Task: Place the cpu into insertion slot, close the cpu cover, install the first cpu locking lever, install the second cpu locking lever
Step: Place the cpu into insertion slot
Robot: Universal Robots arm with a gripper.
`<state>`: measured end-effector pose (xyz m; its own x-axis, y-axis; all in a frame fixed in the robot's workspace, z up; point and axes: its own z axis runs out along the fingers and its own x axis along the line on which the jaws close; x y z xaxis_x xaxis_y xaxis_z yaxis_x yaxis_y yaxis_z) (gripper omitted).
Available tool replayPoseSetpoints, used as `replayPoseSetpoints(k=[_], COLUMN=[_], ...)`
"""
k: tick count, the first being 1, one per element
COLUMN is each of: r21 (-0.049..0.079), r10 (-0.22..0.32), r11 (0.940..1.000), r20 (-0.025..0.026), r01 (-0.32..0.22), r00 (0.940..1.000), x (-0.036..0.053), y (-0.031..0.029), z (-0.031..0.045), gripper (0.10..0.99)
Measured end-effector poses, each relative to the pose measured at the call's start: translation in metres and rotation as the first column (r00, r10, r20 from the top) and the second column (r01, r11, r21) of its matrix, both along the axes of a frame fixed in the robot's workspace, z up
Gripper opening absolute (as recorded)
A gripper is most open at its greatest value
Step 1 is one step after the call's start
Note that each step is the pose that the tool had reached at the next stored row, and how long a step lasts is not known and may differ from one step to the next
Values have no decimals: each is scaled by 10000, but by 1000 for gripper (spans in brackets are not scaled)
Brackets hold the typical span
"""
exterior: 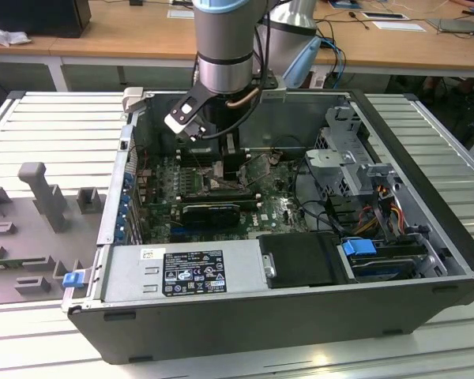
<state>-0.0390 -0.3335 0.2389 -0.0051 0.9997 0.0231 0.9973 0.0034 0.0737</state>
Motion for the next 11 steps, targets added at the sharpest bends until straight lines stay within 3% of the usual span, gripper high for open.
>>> replayPoseSetpoints(k=[5, 11], r21=[-4, -1], r10=[1, -14], r11=[10000, 10000], r20=[-2, -1], r01=[-1, 14], r00=[10000, 10000], x=[-34, -45], y=[74, 132], z=[-155, -271], gripper=[525, 525])
